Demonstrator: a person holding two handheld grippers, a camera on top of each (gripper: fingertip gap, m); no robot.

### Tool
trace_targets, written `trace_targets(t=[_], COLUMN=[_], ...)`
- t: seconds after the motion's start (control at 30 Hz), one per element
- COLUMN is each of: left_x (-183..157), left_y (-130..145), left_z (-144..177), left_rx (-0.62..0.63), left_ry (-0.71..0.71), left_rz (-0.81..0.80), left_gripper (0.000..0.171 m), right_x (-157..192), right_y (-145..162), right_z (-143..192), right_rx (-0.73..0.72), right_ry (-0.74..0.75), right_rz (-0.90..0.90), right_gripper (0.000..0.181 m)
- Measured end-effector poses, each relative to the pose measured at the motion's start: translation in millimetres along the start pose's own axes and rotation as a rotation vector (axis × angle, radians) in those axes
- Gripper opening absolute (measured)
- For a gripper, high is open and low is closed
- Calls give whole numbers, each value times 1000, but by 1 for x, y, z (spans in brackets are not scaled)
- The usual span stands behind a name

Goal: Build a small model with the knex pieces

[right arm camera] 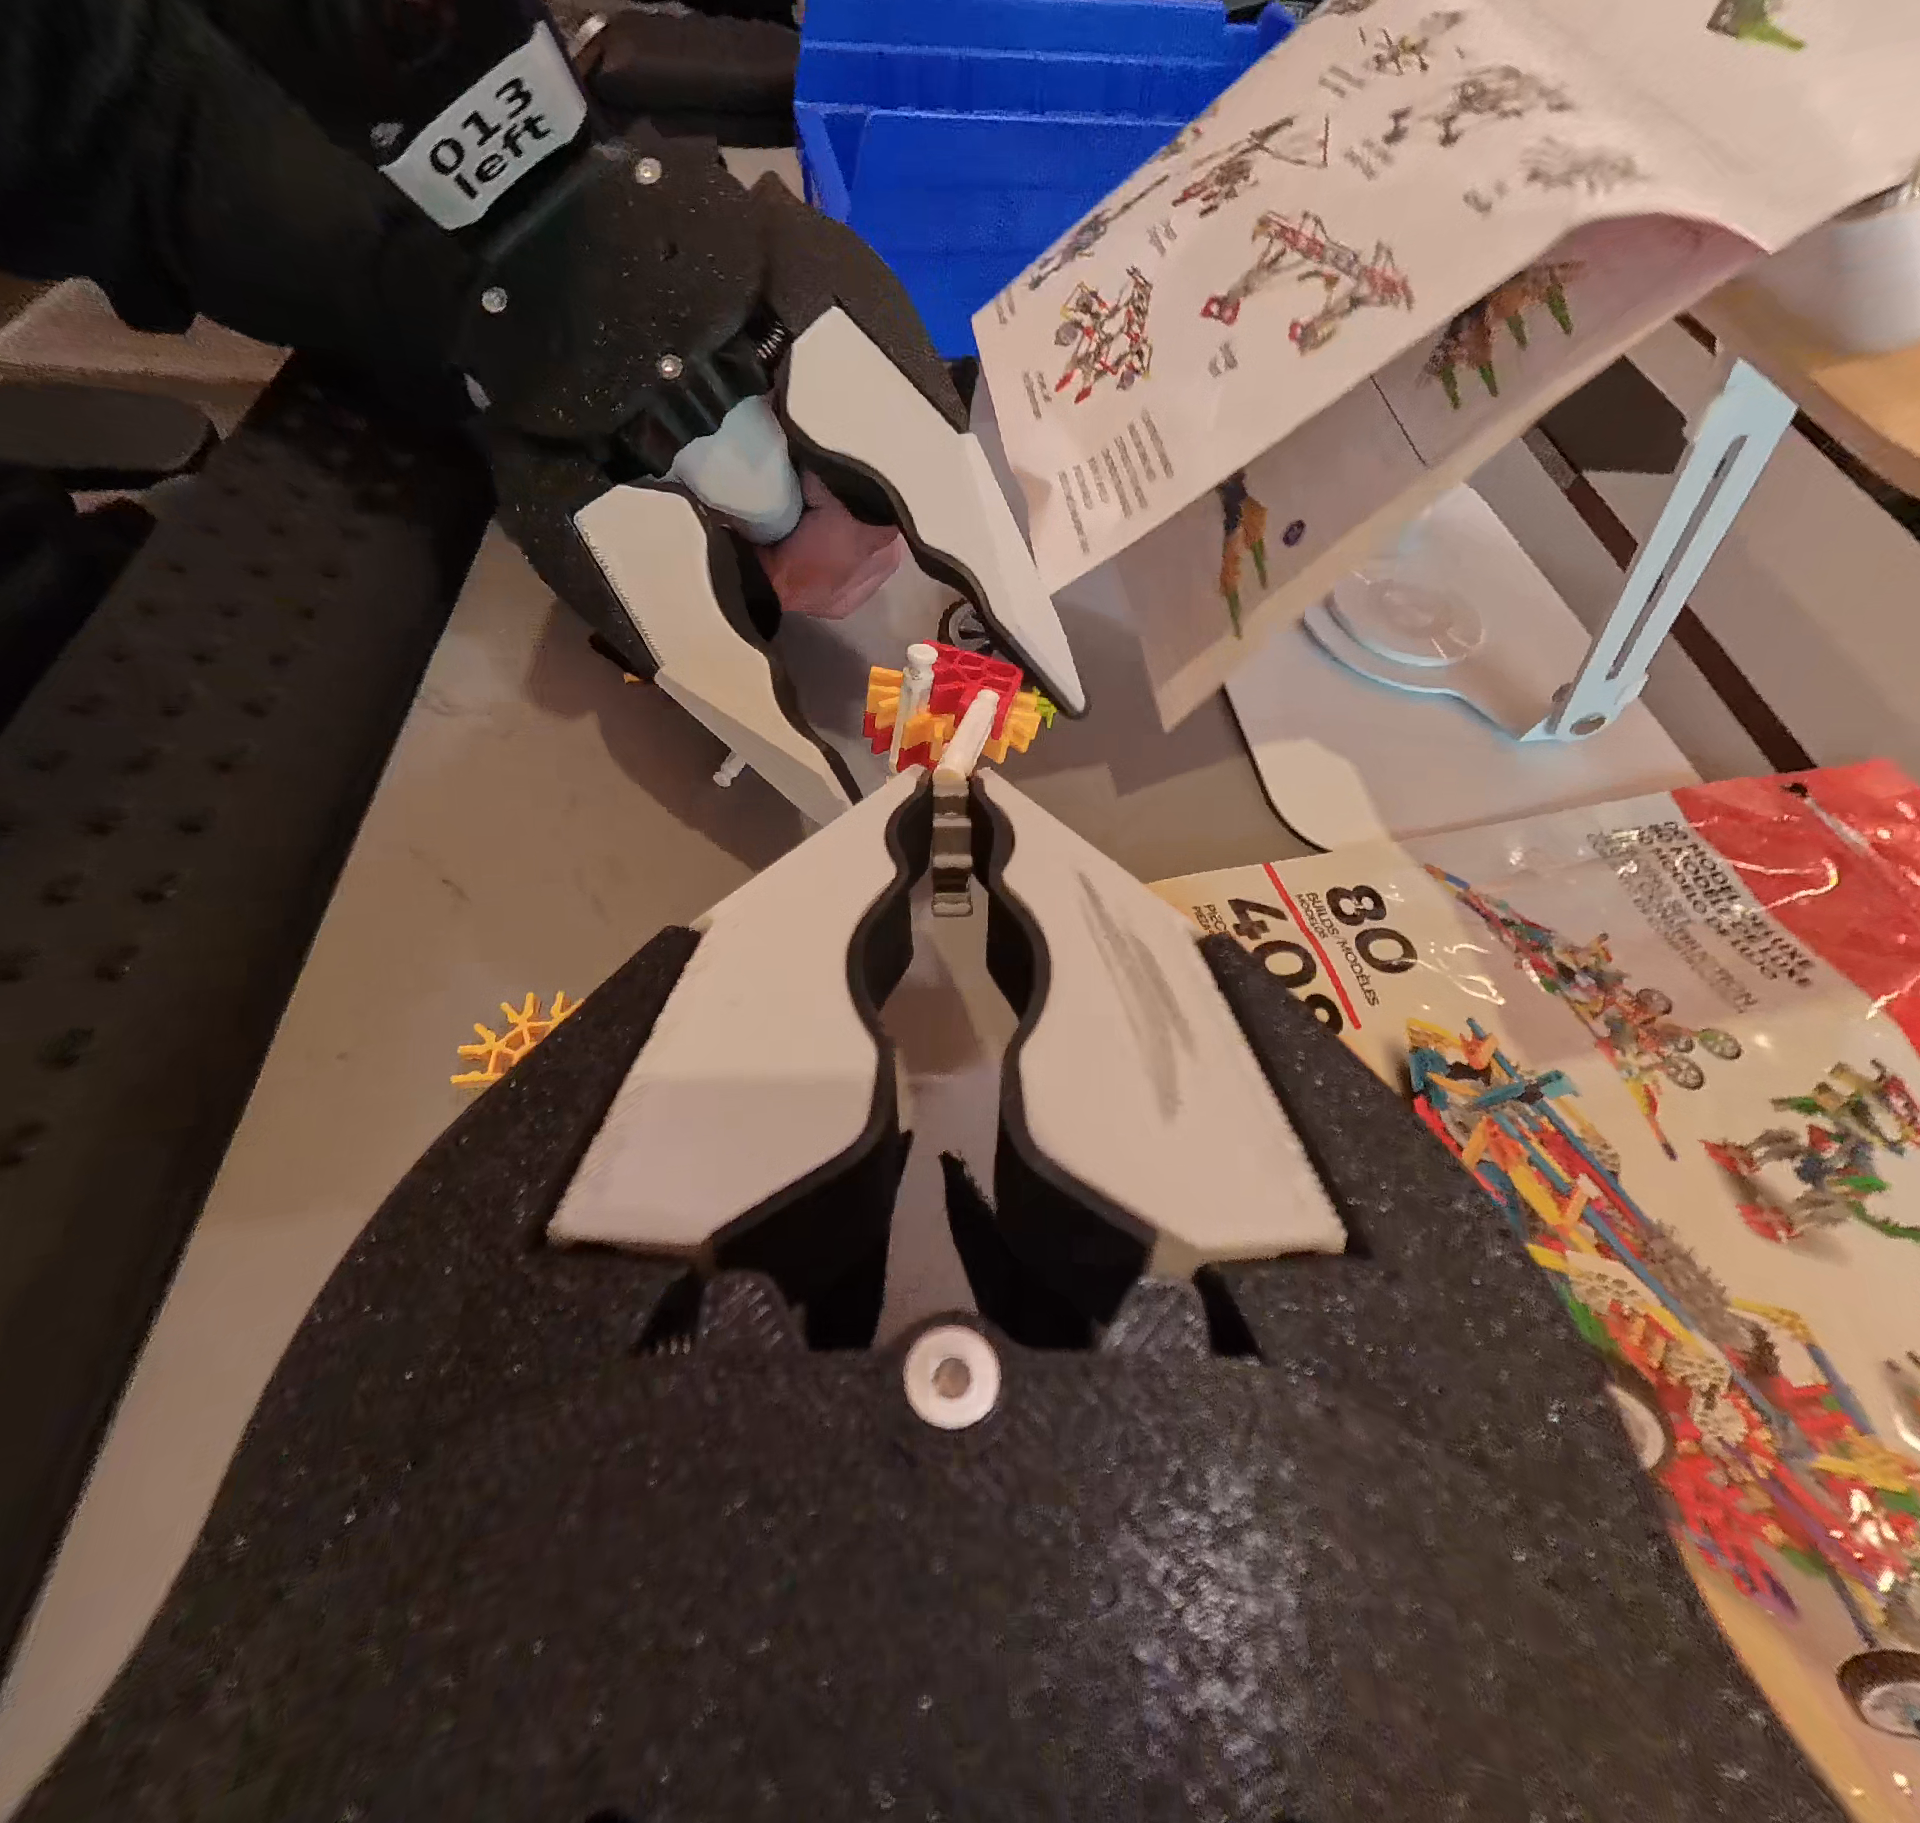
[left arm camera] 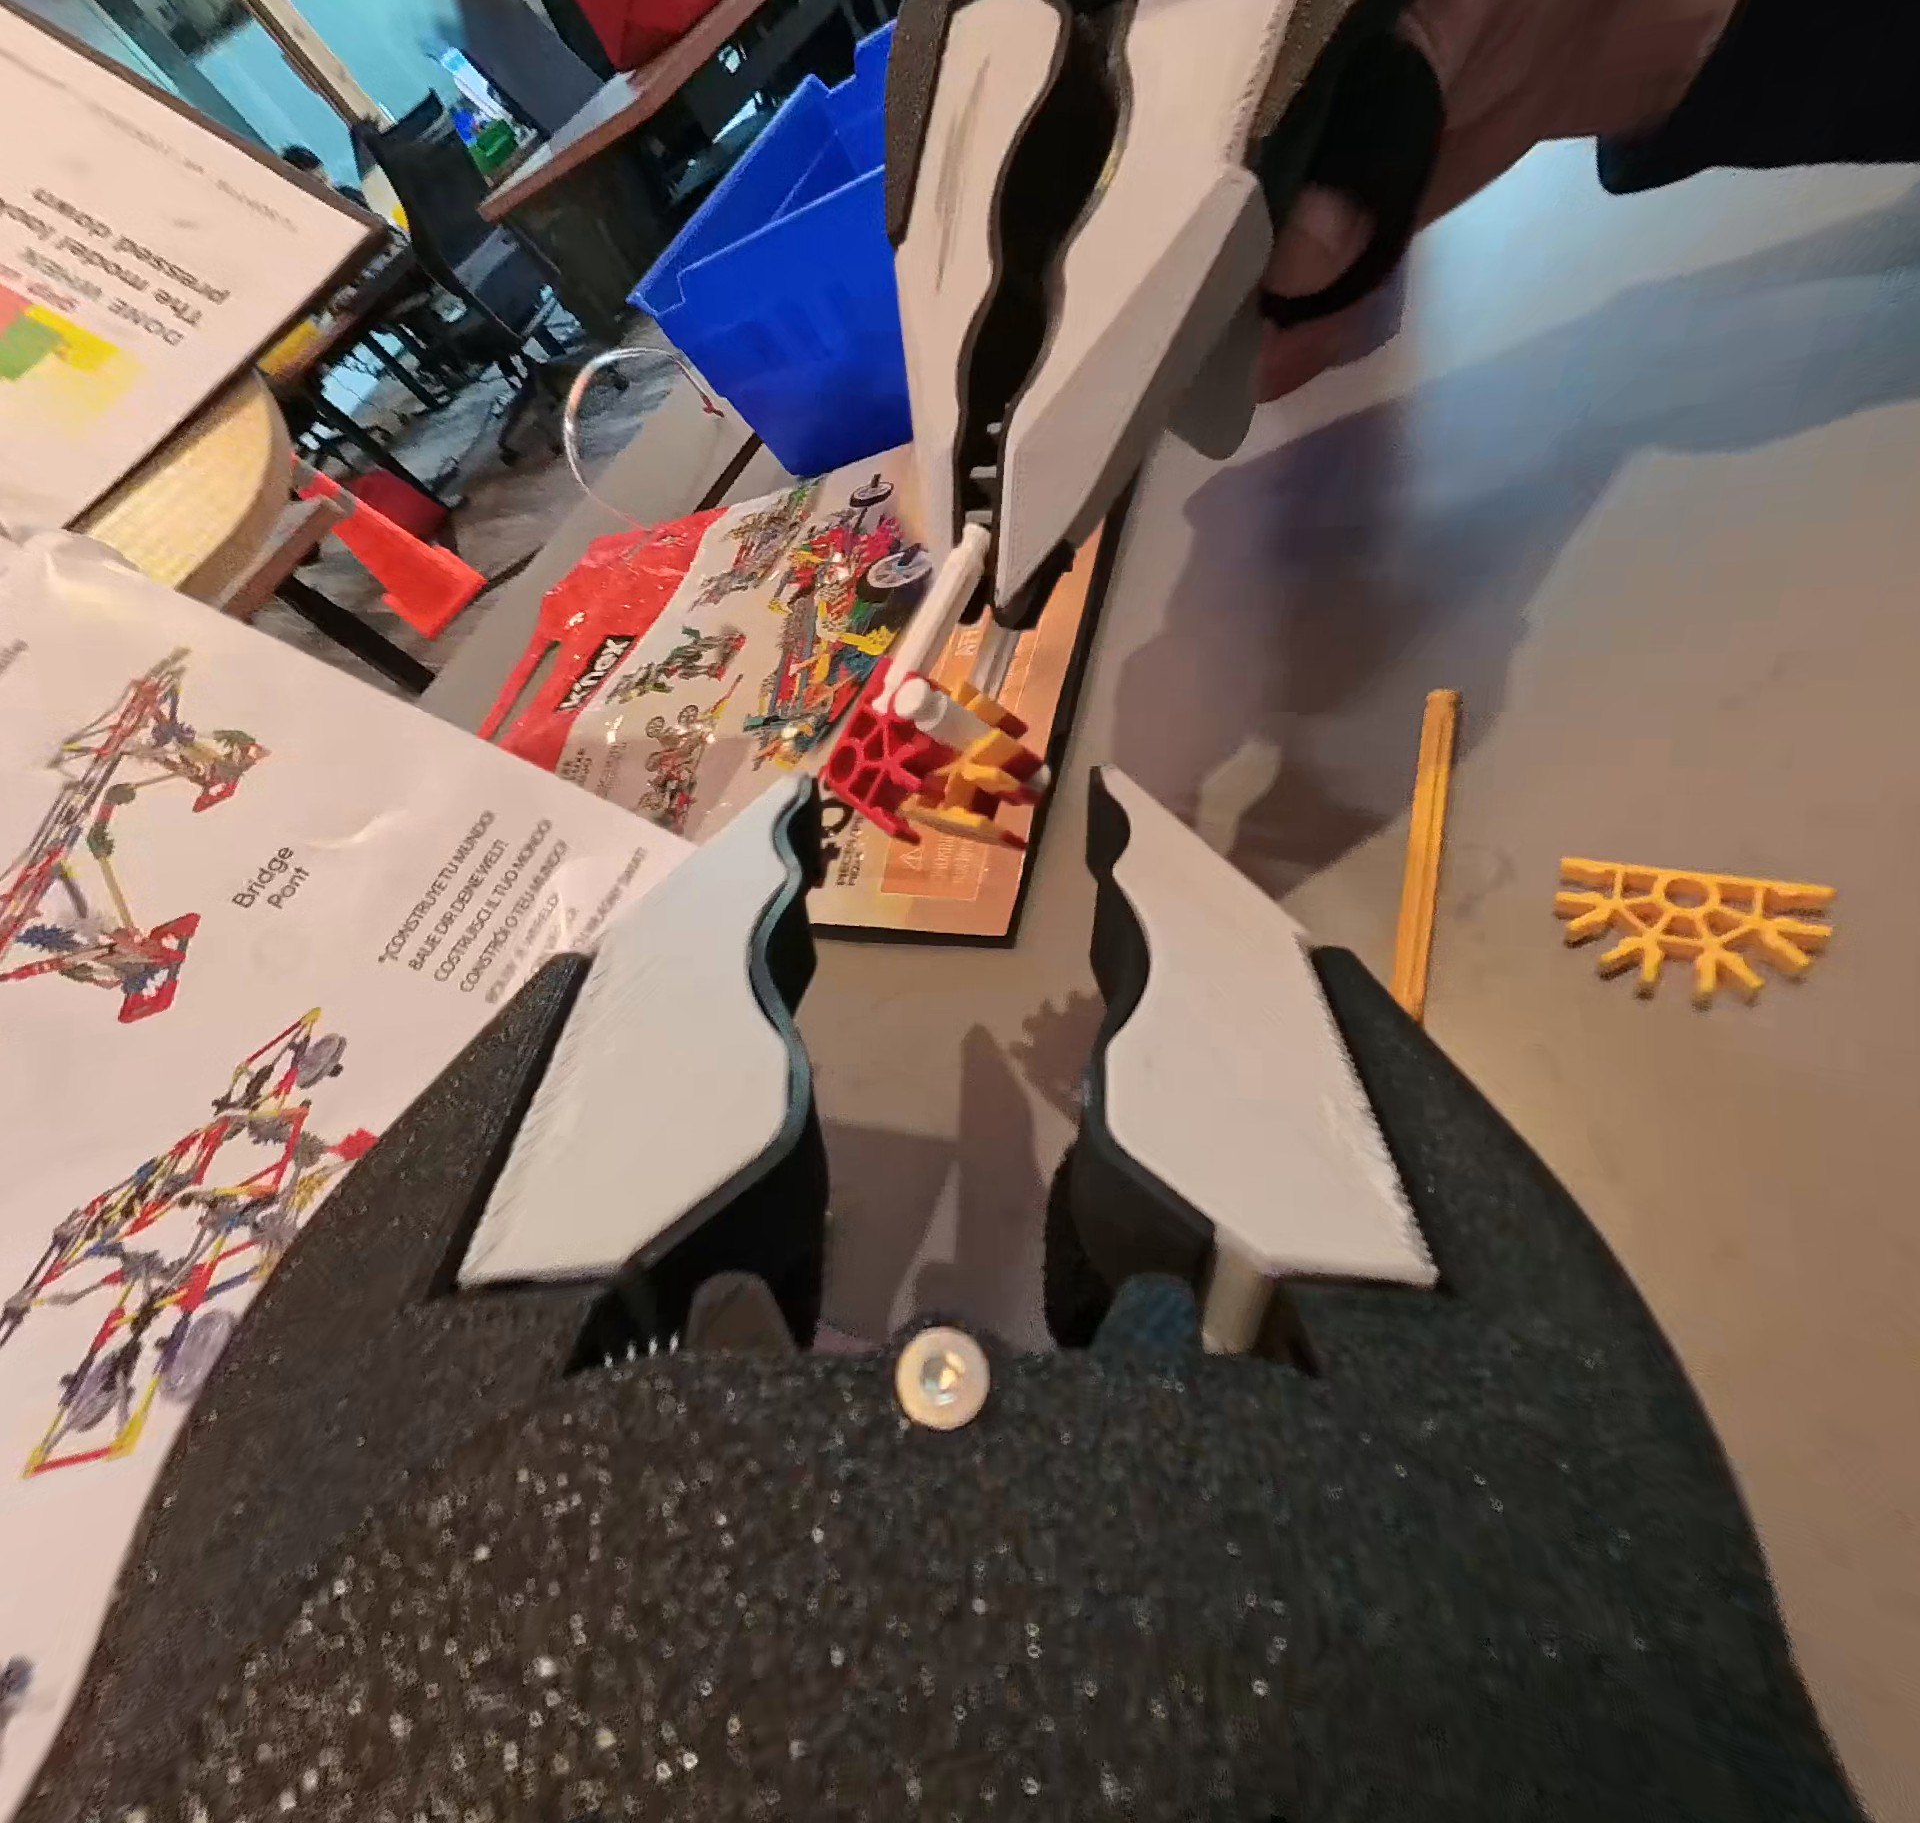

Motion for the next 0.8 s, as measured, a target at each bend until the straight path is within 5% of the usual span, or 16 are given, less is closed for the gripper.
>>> trace_targets(t=[0.3,0.8], left_x=[0,-7], left_y=[-5,-15], left_z=[2,10], left_rx=[-37,30], left_ry=[-12,-120], left_rz=[35,-297], left_gripper=[40,40], right_x=[8,20], right_y=[-10,-12], right_z=[2,-3], right_rx=[-34,-45], right_ry=[7,-10], right_rz=[73,129], right_gripper=[5,29])
Point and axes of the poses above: each gripper's, where its closed fingertips meet, z back along the fingers, y out of its underside, x = y × z across the jaws, the point moved 6 cm from there along z, back along the fingers, and after that the axes turned 10 degrees about y, right-handed, at the moved point
